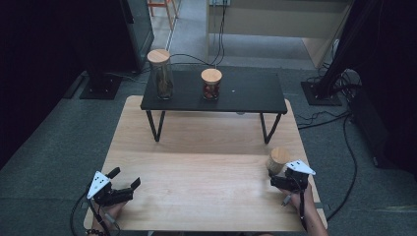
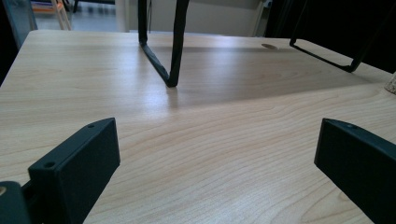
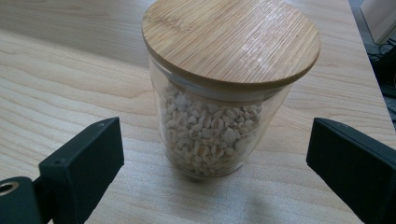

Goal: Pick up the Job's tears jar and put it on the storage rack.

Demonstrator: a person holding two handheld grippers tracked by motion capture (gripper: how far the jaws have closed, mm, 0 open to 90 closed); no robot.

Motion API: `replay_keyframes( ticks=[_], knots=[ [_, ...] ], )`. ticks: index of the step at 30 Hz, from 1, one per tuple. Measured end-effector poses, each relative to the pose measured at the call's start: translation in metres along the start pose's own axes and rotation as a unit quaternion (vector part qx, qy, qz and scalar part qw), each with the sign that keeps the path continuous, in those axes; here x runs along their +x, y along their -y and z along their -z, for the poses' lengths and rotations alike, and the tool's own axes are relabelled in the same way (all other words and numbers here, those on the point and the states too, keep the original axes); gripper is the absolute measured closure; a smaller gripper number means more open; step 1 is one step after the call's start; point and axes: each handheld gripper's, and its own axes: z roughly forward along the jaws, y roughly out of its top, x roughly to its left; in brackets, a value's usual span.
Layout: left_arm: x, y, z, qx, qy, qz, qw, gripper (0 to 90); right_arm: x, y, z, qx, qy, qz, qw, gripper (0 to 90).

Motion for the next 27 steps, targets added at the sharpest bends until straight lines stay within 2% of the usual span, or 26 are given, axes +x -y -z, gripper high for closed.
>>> replay_keyframes(
  ticks=[27],
  knots=[
    [0.0020,-0.0007,-0.0005,0.001,0.002,0.003,1.0000,0.2,-0.0013,-0.0033,-0.0064,-0.001,-0.001,-0.001,1.0000,4.1]
  ],
)
